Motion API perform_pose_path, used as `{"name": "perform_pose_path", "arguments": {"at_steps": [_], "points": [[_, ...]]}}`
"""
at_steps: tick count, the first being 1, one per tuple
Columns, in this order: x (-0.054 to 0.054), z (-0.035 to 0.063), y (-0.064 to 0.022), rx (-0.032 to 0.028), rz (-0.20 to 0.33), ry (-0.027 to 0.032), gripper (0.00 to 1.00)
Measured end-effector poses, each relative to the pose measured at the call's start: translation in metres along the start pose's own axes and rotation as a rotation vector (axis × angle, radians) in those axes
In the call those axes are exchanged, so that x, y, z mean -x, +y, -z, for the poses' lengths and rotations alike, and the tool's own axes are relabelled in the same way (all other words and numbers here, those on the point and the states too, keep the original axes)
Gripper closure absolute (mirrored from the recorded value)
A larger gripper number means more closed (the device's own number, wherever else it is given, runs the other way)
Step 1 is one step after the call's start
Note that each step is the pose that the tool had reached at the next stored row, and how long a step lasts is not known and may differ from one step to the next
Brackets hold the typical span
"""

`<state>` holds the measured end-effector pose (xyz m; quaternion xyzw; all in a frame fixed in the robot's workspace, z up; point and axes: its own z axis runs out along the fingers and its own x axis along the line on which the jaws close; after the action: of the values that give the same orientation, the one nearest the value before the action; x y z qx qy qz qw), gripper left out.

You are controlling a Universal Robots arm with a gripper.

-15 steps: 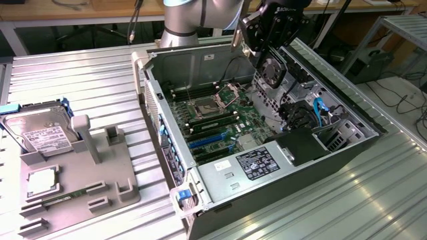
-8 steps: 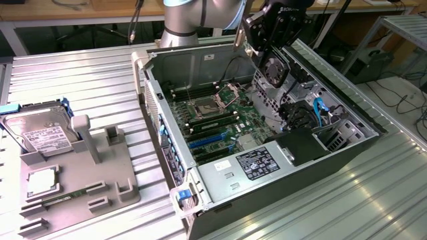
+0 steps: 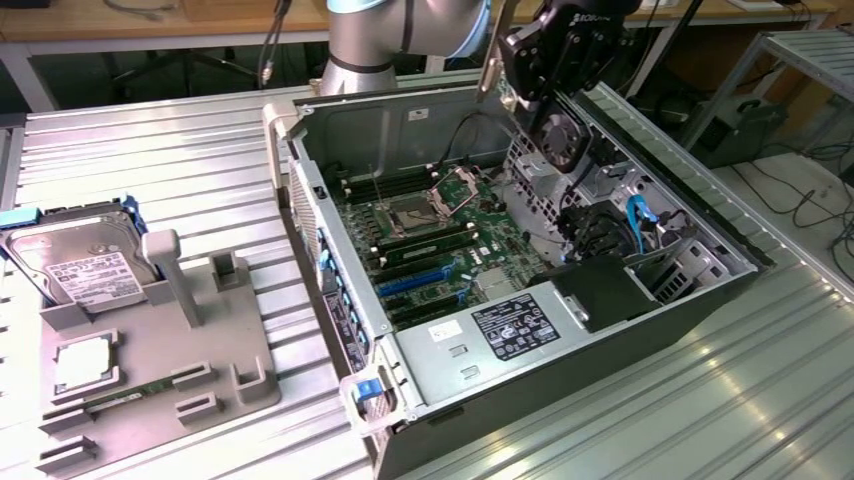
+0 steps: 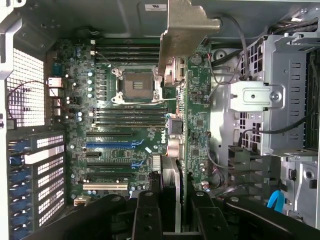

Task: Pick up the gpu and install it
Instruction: 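Pick up the gpu and move the gpu toward the slot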

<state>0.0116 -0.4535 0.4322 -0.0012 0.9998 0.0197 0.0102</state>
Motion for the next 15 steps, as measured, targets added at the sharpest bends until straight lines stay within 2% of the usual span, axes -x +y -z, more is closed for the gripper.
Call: {"name": "perform_pose_path", "arguments": {"at_steps": [4, 15], "points": [[0.0045, -0.0001, 0.0, -0.0001, 0.0, 0.0, 0.72], [0.0045, -0.0001, 0.0, 0.0001, 0.0, 0.0, 0.72]]}}
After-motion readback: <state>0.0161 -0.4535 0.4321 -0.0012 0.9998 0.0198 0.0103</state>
